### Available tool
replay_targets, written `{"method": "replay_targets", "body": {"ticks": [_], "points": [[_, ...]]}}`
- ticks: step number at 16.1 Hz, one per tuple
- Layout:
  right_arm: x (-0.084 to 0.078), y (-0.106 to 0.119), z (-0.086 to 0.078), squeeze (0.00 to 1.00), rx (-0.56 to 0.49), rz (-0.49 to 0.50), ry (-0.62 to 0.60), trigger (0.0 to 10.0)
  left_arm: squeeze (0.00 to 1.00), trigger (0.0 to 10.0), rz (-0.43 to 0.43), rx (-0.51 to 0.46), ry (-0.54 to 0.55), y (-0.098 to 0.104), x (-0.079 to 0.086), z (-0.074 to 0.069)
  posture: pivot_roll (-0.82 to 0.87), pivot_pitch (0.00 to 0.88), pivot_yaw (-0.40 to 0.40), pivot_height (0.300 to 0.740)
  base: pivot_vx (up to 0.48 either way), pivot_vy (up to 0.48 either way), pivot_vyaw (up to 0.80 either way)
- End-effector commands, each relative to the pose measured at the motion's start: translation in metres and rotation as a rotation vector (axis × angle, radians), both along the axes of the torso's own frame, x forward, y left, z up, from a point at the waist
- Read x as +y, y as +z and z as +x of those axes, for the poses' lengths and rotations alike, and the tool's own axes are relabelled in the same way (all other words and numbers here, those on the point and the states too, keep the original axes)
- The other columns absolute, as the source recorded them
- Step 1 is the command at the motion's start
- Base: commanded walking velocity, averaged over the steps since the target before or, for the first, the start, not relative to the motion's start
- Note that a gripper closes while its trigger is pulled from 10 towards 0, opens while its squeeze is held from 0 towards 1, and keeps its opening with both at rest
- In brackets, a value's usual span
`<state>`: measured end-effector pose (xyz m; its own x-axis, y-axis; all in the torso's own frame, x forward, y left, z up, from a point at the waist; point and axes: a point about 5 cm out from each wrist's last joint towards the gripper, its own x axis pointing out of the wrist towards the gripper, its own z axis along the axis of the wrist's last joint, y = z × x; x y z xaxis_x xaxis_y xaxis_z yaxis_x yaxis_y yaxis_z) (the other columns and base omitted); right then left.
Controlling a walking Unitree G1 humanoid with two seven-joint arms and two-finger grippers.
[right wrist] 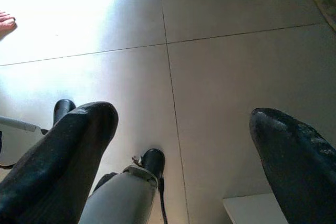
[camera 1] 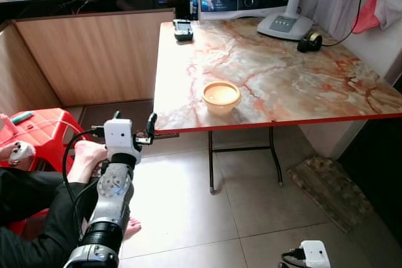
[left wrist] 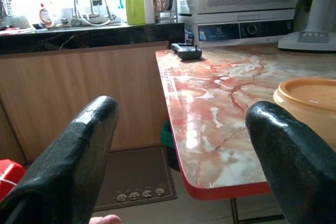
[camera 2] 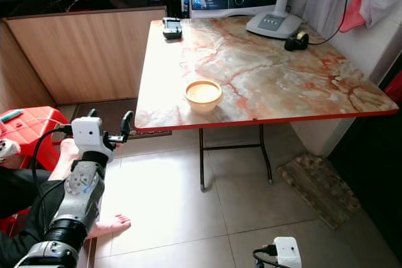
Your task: Restocking fridge
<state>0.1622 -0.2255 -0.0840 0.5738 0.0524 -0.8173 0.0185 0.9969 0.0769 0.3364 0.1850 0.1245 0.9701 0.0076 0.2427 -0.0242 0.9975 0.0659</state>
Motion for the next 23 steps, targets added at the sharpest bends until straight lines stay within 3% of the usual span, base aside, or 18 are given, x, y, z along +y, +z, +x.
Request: {"method": "replay_targets", "body": {"ticks": [1,4,9,15,23], "points": [[0.000,0.000,0.000,0.00,-0.003,0.002,0.002,10.0,0.00,10.0,-0.018,-0.003,0.003,0.004,0.002,0.002,-0.02,0.000,0.009,0.740,0.281,0.000,0.00],[0.000,0.000,0.000,0.00,-0.005,0.010,0.001,10.0,0.00,10.0,-0.016,0.000,-0.011,0.006,-0.002,0.004,-0.02,0.000,0.012,0.740,0.286,0.000,0.00],[-0.002,0.000,0.001,0.00,-0.005,0.007,-0.031,10.0,0.00,10.0,-0.007,-0.010,0.026,0.012,0.011,0.002,0.00,0.000,0.000,0.740,0.301,0.000,0.00],[-0.001,0.001,0.001,0.00,-0.001,0.017,-0.025,10.0,0.00,10.0,-0.018,-0.025,0.015,0.019,0.006,0.005,0.00,0.000,-0.002,0.740,0.314,0.000,-0.55],[-0.002,0.001,0.002,0.00,-0.004,0.011,-0.017,10.0,0.00,10.0,-0.028,-0.024,0.024,0.019,0.007,0.004,0.00,0.000,-0.005,0.740,0.314,0.000,0.00]]}}
